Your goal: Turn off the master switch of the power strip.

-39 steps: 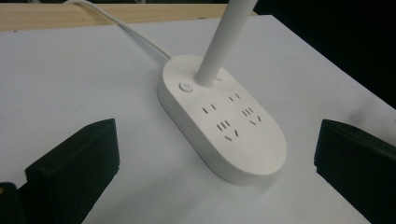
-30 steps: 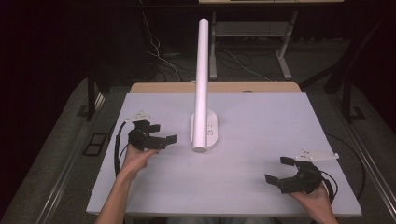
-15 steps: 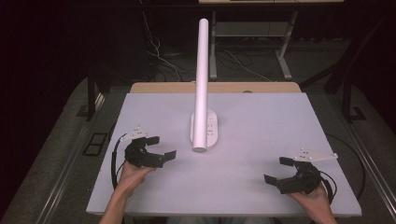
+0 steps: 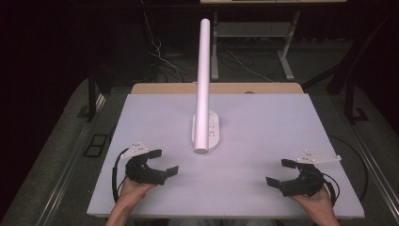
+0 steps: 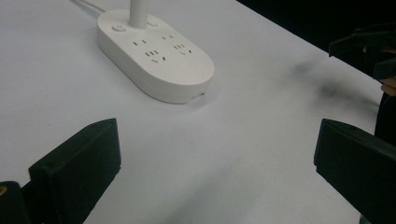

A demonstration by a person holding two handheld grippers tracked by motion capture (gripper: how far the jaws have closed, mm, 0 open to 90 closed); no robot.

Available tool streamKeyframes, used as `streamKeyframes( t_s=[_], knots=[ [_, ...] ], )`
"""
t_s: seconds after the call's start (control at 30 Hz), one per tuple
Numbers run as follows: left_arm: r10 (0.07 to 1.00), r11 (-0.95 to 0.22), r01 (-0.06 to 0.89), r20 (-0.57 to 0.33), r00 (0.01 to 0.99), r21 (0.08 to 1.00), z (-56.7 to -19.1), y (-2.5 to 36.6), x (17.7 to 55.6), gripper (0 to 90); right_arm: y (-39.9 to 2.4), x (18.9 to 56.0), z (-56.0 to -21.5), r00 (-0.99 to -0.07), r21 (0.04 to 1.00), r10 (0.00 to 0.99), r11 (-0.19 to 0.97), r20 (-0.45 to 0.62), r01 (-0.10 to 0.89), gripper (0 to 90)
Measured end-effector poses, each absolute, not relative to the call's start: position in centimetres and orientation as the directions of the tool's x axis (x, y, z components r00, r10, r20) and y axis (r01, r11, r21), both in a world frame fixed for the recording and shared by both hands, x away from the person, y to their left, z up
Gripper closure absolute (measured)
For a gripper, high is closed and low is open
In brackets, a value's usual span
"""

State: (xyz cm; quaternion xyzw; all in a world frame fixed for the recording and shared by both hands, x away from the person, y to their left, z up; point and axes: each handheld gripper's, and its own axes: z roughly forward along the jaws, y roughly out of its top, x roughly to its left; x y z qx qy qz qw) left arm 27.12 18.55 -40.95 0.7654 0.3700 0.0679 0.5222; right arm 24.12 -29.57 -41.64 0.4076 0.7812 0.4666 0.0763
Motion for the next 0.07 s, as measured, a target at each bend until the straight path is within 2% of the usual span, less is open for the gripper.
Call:
streamKeyframes(
  t_s=[0.07],
  knots=[
    [0.636, -0.182, 0.491, -0.279, 0.72, 0.852, -40.93, 18.6, 27.13, 0.0, -29.57, 24.13, -41.65, -0.656, 0.791, 0.708, 0.231, 0.262, 0.566, 0.0]
  ],
)
